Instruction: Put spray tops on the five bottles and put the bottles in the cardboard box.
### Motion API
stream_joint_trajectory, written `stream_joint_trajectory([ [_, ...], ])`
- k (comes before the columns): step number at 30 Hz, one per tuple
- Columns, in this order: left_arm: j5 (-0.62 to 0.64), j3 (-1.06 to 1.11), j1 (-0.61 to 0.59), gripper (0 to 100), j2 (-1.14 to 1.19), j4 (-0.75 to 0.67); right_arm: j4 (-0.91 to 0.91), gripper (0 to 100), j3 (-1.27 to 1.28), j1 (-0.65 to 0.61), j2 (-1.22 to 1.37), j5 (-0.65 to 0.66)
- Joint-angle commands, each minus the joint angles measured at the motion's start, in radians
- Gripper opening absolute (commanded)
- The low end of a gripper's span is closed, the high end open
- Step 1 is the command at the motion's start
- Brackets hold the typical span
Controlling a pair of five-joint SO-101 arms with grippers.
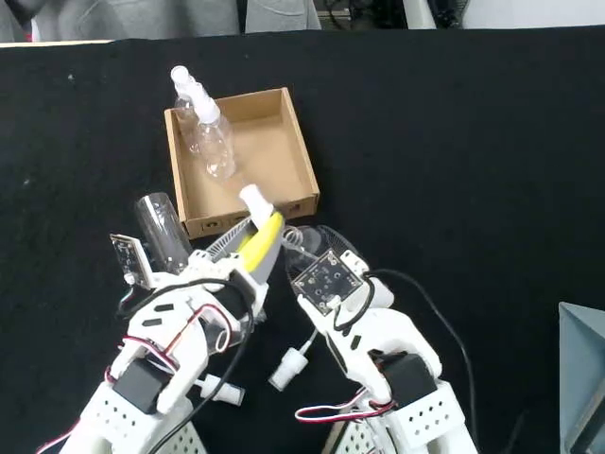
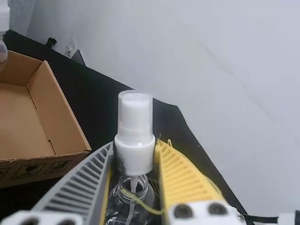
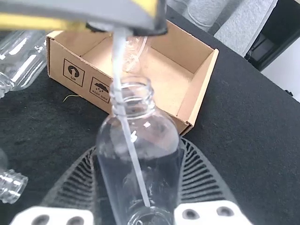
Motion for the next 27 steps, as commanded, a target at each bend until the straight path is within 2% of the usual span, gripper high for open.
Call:
stream_joint_trajectory([
  [1, 0.000, -0.008, 0.035, 3, -0.008, 0.009, -0.021, 5.0, -0.005, 0.031, -0.108, -0.011],
  [12, 0.000, -0.018, 0.033, 3, -0.008, 0.014, -0.021, 5.0, -0.005, 0.031, -0.107, -0.009],
  [17, 0.000, -0.090, 0.033, 4, -0.008, 0.137, -0.021, 5.0, -0.005, 0.031, -0.107, -0.011],
  [24, 0.008, -0.147, 0.036, 26, -0.008, 0.242, -0.021, 5.0, -0.005, 0.031, -0.107, -0.011],
  [27, 0.008, -0.153, 0.035, 26, -0.008, 0.238, -0.021, 5.0, -0.005, 0.031, -0.107, -0.011],
])
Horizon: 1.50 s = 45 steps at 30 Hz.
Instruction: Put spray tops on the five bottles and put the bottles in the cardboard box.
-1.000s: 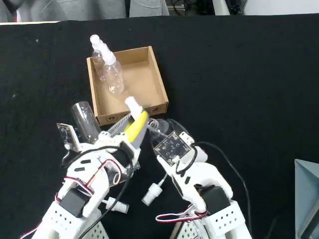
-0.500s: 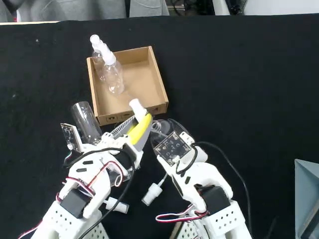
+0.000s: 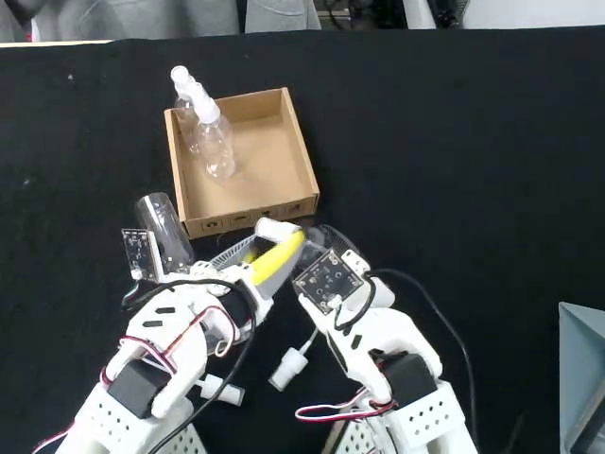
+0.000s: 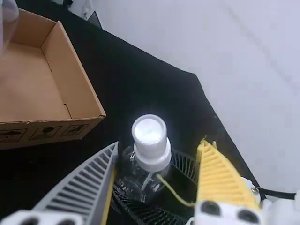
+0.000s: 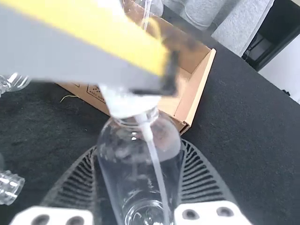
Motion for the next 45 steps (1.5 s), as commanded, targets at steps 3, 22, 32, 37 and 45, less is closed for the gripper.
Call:
stream_joint_trajectory([
  [3, 0.008, -0.090, 0.008, 23, -0.014, 0.002, -0.021, 5.0, -0.005, 0.028, -0.107, -0.009],
  [22, 0.071, -0.142, -0.248, 21, -0.015, 0.008, -0.021, 5.0, -0.005, 0.028, -0.107, -0.009],
  [32, -0.080, -0.058, -0.252, 21, -0.015, 0.008, -0.026, 5.0, -0.005, 0.028, -0.107, -0.009],
  [37, -0.155, -0.016, -0.252, 21, -0.015, 0.008, -0.028, 5.1, -0.005, 0.028, -0.107, -0.009],
  [45, -0.186, 0.007, -0.242, 21, -0.015, 0.008, -0.025, 5.1, -0.005, 0.028, -0.107, -0.009],
])
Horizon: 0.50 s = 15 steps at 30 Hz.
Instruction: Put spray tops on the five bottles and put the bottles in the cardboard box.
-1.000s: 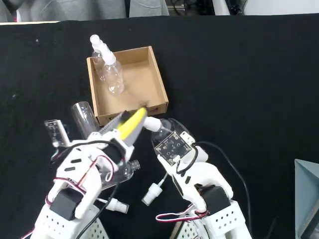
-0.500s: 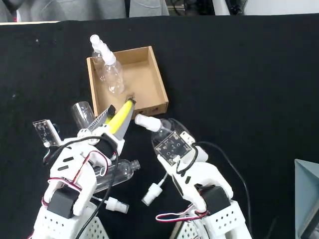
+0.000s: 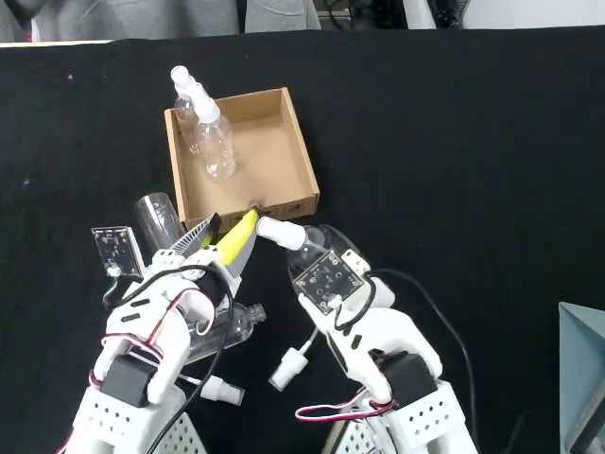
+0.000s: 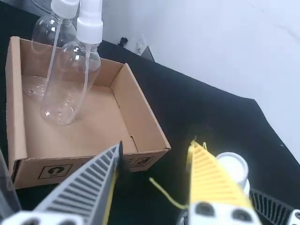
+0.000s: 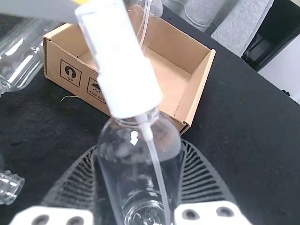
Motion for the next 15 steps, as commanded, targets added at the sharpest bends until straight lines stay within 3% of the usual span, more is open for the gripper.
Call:
stream_joint_trajectory([
  [1, -0.012, -0.022, -0.001, 21, -0.015, 0.002, -0.023, 5.1, -0.005, 0.028, -0.107, -0.009],
  [15, 0.107, -0.012, 0.047, 21, -0.015, -0.061, -0.021, 5.0, -0.005, 0.023, -0.102, -0.009],
])
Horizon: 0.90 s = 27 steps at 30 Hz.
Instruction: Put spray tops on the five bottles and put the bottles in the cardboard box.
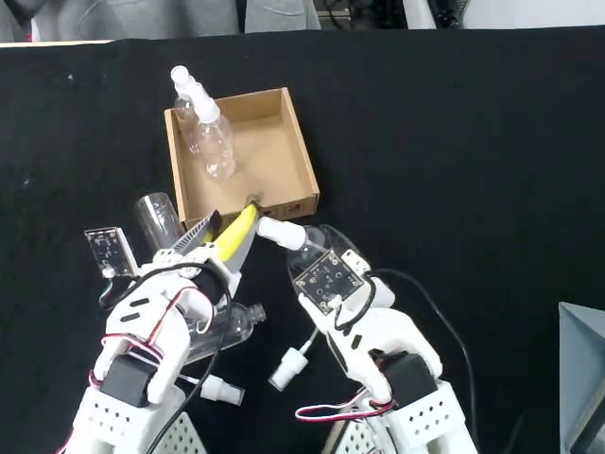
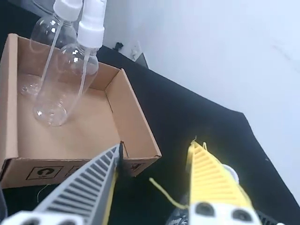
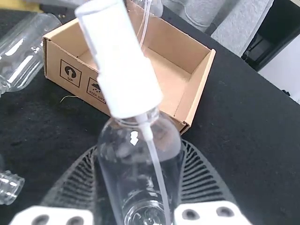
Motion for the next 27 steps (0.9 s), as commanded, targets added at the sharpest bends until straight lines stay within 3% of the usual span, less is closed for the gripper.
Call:
stream_joint_trajectory([
  [1, 0.023, -0.007, 0.071, 21, -0.015, -0.031, -0.020, 5.0, -0.005, 0.023, -0.102, -0.009],
  [6, 0.018, 0.019, 0.166, 21, -0.014, -0.029, -0.020, 5.1, -0.005, 0.023, -0.102, -0.009],
  [16, 0.018, 0.018, 0.229, 21, -0.014, -0.028, -0.020, 5.1, -0.005, 0.023, -0.102, -0.009],
  [21, 0.017, 0.001, 0.291, 21, -0.014, 0.041, -0.020, 5.0, -0.005, 0.023, -0.102, -0.009],
  [27, 0.017, -0.005, 0.268, 21, -0.014, 0.037, -0.020, 5.0, -0.005, 0.023, -0.102, -0.009],
])
